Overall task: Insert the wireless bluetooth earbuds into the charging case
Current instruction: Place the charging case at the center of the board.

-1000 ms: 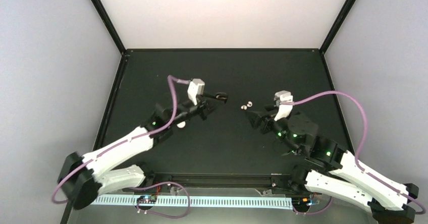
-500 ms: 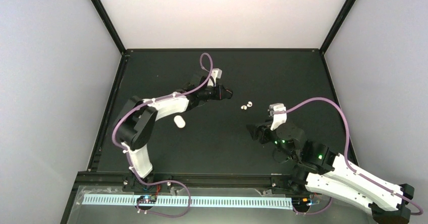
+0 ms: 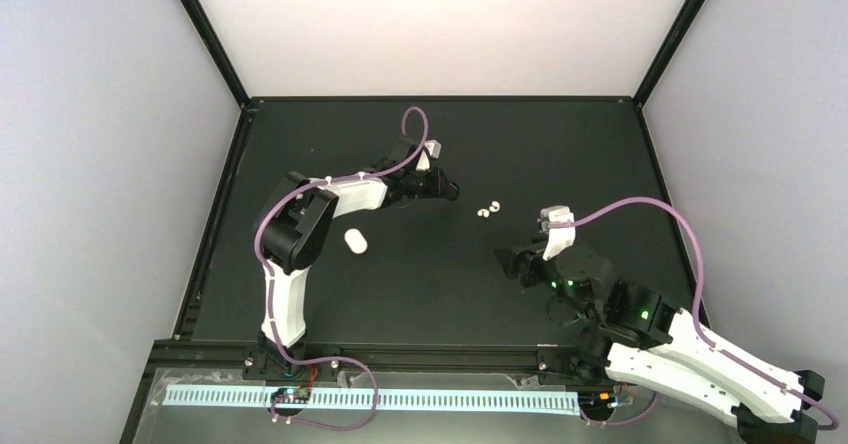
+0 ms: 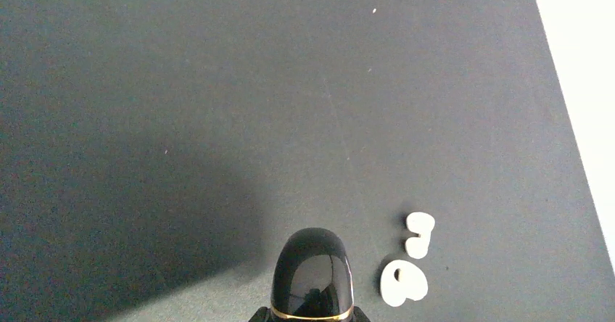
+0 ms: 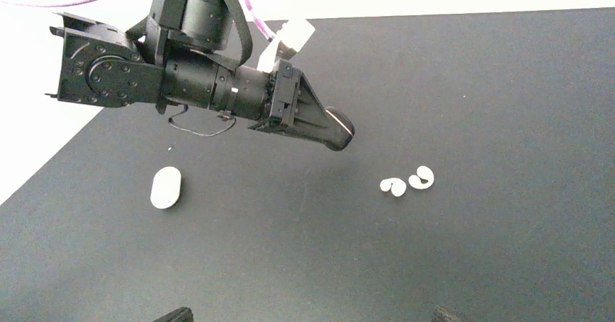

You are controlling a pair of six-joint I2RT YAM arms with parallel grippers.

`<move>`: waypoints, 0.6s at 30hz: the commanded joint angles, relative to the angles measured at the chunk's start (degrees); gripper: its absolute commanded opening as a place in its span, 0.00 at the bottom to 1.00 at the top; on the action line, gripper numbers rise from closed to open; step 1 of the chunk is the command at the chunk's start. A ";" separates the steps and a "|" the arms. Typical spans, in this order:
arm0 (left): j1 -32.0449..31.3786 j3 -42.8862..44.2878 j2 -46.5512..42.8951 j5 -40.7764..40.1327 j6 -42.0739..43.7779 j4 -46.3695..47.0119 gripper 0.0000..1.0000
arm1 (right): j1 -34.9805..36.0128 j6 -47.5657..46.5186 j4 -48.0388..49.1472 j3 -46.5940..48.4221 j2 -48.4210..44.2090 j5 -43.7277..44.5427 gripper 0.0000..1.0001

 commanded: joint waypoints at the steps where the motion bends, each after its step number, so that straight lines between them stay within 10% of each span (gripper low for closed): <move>1: 0.08 2.76 1.62 -0.26 -0.10 -3.97 0.12 | 0.08 -1.40 -1.23 2.08 -0.74 2.00 0.86; 9: 0.07 2.63 2.01 -2.65 0.96 -7.53 0.29 | 0.10 -2.21 -2.18 3.92 -0.44 2.98 0.86; 18: 0.99 -2.89 -5.99 -10.38 2.88 -10.30 0.90 | 0.07 -1.95 -3.30 4.58 -1.08 3.14 0.86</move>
